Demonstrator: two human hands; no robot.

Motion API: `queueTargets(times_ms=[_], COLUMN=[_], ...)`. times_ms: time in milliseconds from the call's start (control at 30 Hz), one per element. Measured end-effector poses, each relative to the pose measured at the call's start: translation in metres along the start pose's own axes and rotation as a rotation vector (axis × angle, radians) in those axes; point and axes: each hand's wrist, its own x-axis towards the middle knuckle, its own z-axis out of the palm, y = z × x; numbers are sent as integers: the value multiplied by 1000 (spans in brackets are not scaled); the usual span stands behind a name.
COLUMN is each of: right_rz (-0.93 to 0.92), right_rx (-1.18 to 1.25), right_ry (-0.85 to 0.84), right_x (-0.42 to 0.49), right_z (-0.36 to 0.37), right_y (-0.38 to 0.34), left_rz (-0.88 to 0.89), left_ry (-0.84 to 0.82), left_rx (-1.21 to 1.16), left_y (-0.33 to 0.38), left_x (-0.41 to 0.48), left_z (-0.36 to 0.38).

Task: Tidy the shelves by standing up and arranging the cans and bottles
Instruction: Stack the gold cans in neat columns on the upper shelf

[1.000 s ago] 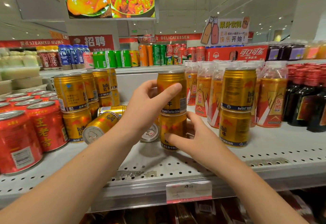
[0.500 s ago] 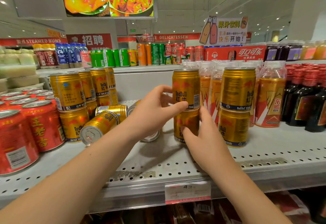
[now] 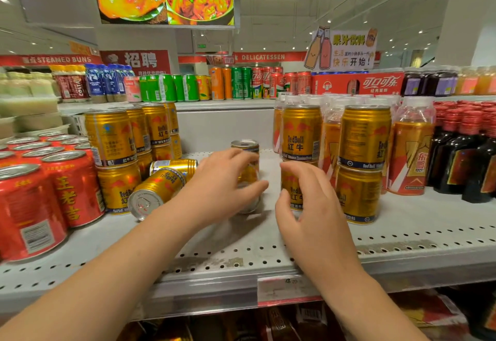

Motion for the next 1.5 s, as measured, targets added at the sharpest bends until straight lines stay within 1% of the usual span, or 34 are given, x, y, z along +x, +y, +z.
queueTargets(times_ms=[67,133,267,367,400,467,533,600,633,733,833,933,1000,1033,1133,1233,1300,1400,1500], right_rz=[-23,-39,5,8,12,49,110,186,221,297,472,651,717,716,625,558,518,426,298], right_rx=[-28,-49,30,49,42,34,-2,-70,-113,-255,-331,-265,-164,-123,-67,-66,-68,-47,-75], right_ry=[-35,-84,-191,-258,-260,-250,-250,-280,-298,-340,-337,-336,-357,-365,-354,-306,-328,-345,-320], right_x=[1,3,10,30,41,65,87,104,109,118,122,127,128,127,124,121,119,113,102], right_z=[1,3,19,35,39,46,55,70,78,101,116,123,126,127,127,123,118,97,65], right_y=[-1,-4,-16,-28,-30,-32,-31,-28,-27,-21,-10,5,14,19,27,19,8,-14,-32], left_rz=[58,71,19,2,21,92,124,102,83,23,18,25,17,13,17,9,-3,-15,-29], left_ry=[-75,-106,-18,91,114,103,70,66,74,112,129,150,162,161,157,164,178,204,200], left_rx=[58,18,-81,-120,-122,-80,54,207,243,203,158,112,78,67,34,1,-41,-122,-164], left_y=[-10,-21,-43,-49,-46,-39,-34,-34,-35,-44,-48,-48,-49,-50,-51,-53,-55,-56,-55], left_x=[-16,-29,-48,-57,-57,-55,-52,-53,-55,-60,-63,-64,-64,-64,-63,-63,-64,-67,-69], left_z=[1,1,-10,-12,-12,-9,-4,0,2,1,0,-1,-1,-1,-1,-2,-2,-4,-6])
